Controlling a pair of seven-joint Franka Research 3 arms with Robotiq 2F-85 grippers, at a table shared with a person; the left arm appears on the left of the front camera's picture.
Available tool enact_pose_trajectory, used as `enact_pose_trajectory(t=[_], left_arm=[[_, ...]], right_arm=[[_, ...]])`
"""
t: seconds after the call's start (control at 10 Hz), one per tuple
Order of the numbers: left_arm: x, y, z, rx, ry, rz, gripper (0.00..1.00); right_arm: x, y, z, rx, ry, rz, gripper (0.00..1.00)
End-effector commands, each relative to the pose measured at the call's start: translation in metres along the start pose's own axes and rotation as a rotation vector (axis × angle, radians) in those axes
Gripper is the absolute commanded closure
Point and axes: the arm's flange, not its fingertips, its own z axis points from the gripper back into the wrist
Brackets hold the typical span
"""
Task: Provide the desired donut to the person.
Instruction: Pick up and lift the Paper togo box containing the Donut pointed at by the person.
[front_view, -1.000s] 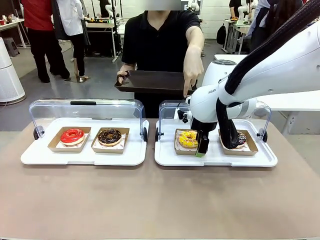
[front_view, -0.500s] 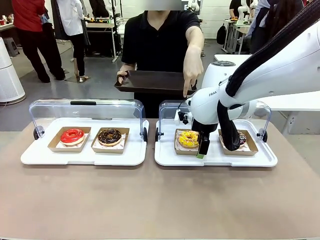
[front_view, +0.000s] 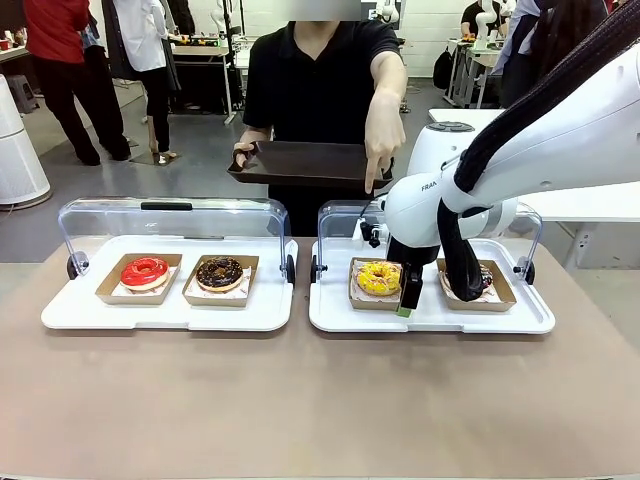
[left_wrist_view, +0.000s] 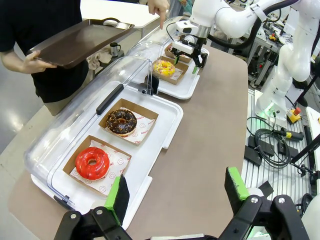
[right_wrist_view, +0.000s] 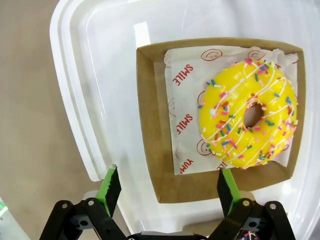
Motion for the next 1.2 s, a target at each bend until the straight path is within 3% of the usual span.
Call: enact_pose_trajectory(t=[0.0,0.1,0.2,0.3,1.1], left_arm=[[0.0002,0.0002,0.0013,-0.003,-0.017,-0.013,0.00],[0.0002,0.0002,0.0013,-0.003,-0.017,-0.013,0.00],[0.0002,0.0002,0.0013,-0.003,-0.017,-0.013,0.00],[0.0002,0.0002,0.0013,-0.003,-0.017,-0.013,0.00],[0.0002,0.0002,0.0013,-0.003,-0.017,-0.013,0.00]], right_arm=[[-0.0022,0.0020,-0.0005,0.000,0.040,-0.014,0.35],[-0.0028,0.0013,-0.0010,0.003,0.039,-0.015,0.59],[-0.0038,0.0010,-0.0016,0.006,0.039,-0.015,0.95],[-0.0038,0.0011,-0.0020,0.009,0.036,-0.014,1.00],[-0.0031,0.0025,-0.0047,0.013,0.013,0.007,1.00]])
